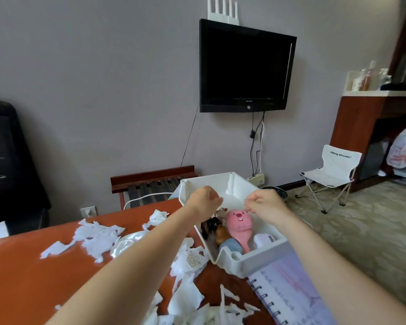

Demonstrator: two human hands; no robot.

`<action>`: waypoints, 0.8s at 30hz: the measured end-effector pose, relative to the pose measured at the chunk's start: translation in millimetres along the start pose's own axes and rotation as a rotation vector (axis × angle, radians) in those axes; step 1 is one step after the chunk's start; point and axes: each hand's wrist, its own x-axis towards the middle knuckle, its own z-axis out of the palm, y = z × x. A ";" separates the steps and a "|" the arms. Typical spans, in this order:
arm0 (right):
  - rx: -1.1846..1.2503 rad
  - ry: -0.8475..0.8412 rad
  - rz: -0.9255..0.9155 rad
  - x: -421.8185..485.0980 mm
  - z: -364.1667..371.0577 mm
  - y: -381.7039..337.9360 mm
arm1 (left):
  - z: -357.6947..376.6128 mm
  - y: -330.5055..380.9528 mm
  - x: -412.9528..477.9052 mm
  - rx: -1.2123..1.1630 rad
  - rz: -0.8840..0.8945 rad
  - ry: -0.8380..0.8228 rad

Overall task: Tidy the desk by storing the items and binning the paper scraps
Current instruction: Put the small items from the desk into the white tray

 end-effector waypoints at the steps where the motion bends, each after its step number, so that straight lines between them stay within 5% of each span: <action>1: 0.013 -0.013 -0.011 -4.8 -0.8 -5.6 | -5.1 2.9 -5.9 0.012 0.038 -0.011; 11: -0.044 -0.222 -0.147 -65.3 -13.6 -72.8 | -70.6 26.1 -96.5 0.172 0.247 -0.118; 24: -0.387 -0.593 -0.345 -206.7 14.9 -111.4 | -148.1 -18.8 -262.5 0.431 0.127 -0.293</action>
